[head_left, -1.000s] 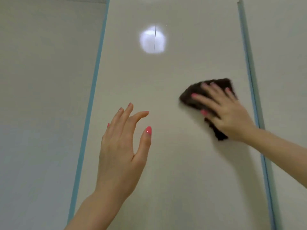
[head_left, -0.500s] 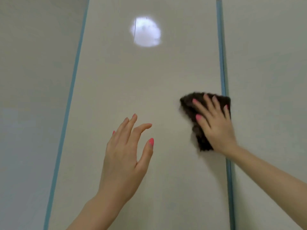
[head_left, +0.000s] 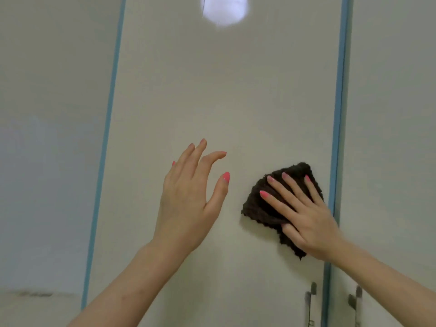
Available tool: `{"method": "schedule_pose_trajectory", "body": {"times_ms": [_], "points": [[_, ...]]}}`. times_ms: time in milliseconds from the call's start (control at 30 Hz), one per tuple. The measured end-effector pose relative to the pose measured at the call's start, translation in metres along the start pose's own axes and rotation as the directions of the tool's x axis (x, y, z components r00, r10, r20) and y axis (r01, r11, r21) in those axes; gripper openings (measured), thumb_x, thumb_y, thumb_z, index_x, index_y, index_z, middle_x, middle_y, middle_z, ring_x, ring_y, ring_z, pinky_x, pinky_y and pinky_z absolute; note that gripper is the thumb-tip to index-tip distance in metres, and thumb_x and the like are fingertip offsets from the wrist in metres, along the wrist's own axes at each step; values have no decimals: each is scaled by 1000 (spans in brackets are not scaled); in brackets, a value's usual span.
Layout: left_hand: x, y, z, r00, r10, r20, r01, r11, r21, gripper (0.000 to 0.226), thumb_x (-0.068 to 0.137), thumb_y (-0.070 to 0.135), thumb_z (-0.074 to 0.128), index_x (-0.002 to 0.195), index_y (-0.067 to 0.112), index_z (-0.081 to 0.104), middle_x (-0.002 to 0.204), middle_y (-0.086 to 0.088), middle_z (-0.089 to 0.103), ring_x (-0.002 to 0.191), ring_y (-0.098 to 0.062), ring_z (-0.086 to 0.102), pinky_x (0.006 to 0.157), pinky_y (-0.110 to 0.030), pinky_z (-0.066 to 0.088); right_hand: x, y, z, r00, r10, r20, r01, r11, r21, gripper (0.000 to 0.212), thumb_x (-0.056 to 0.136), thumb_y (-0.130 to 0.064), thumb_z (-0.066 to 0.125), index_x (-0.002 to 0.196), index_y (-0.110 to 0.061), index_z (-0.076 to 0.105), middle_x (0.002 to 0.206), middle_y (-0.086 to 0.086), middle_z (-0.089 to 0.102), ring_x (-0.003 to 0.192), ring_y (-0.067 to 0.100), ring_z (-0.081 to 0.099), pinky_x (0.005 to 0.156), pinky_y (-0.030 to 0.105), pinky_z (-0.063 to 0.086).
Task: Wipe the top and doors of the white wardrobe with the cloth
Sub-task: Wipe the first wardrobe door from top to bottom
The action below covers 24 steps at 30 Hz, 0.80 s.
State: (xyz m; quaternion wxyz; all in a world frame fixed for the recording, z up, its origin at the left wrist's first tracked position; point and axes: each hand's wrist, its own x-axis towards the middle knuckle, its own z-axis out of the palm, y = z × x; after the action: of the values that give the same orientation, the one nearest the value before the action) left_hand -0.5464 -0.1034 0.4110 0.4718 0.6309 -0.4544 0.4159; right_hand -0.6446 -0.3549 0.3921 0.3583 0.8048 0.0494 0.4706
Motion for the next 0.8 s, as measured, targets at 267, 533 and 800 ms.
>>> {"method": "schedule_pose_trajectory", "body": {"times_ms": [267, 533, 800], "points": [[-10, -6, 1, 996, -56, -66, 51, 996, -77, 37, 91, 41, 39, 127, 36, 46, 149, 11, 31, 141, -4, 16, 111, -25, 15, 71, 4, -8, 663, 705, -252, -647, 709, 280, 69, 83, -21, 35, 151, -25, 26, 160, 4, 21, 149, 27, 11, 120, 55, 5], [-19, -16, -5, 995, -65, -72, 60, 996, -70, 37, 91, 40, 40, 127, 34, 47, 148, 10, 35, 140, -5, 20, 110, -27, 19, 35, -43, 9, 683, -706, 188, 716, 698, 20, 56, 94, -33, 40, 149, -29, 33, 157, 3, 28, 148, 25, 19, 121, 49, 4], [-18, -52, -20, 988, -111, -110, 101, 991, -90, 37, 92, 39, 40, 127, 31, 49, 146, 9, 38, 138, -6, 24, 111, -28, 21, 153, -67, 2, 862, 419, -285, -409, 907, 96, 67, 80, -22, 42, 147, -23, 38, 155, 9, 32, 145, 31, 24, 118, 55, 12]]}}
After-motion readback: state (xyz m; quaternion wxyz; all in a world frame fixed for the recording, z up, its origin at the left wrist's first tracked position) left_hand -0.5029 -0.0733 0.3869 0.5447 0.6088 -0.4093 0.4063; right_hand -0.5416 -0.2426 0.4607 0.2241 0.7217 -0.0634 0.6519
